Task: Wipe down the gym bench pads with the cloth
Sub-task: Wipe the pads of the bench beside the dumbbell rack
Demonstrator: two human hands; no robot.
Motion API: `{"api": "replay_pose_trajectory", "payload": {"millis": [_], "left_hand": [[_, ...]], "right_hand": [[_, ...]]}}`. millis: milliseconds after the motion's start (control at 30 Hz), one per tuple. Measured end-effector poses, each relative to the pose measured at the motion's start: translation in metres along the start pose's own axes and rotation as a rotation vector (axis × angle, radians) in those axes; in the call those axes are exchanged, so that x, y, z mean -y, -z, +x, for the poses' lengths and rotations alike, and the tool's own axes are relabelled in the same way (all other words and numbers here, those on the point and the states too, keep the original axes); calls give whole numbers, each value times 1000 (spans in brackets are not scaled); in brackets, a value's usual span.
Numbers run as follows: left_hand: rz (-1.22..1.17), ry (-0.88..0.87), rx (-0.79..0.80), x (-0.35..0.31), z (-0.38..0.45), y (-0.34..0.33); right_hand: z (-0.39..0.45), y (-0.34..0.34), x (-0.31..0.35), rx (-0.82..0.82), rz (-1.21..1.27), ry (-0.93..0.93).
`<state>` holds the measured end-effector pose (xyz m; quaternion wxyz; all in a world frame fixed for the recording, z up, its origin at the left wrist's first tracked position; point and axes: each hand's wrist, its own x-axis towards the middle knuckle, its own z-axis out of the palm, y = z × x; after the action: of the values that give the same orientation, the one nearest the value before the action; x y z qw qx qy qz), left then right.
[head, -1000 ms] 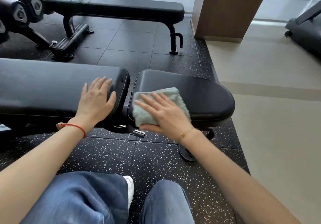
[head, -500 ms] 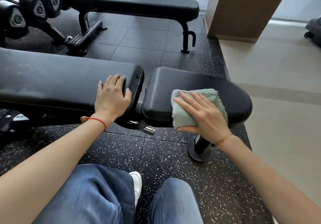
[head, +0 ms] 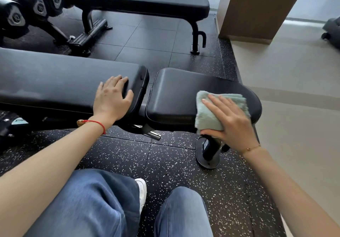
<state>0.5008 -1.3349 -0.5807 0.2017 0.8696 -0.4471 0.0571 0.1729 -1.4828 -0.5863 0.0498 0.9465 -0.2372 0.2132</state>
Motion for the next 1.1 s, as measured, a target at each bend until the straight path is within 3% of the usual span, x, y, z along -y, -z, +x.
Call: {"api": "replay_pose_trajectory", "payload": {"millis": [267,400,500,667,833,1000,1100], "left_hand": [[25,4,-6,-6,-1,0],[34,2,0,-2,-2,0],[45,12,6,-3,-2,-1],[40,15,5,-7,-1,-2],[21,21,-19,-7,1,-2],[79,-103,-51,2,17,7],[69,-146,-90,10,45,9]], "right_hand": [[31,-19,48,66,-33,47],[15,-9,18,39,27,101],[2,4,-15,39,99,-46],[35,2,-16,211,150,-179],[104,-23,29,368,138,-104],[107,-32,13,312,286,33],[125,-40,-18,303,307,-79]]}}
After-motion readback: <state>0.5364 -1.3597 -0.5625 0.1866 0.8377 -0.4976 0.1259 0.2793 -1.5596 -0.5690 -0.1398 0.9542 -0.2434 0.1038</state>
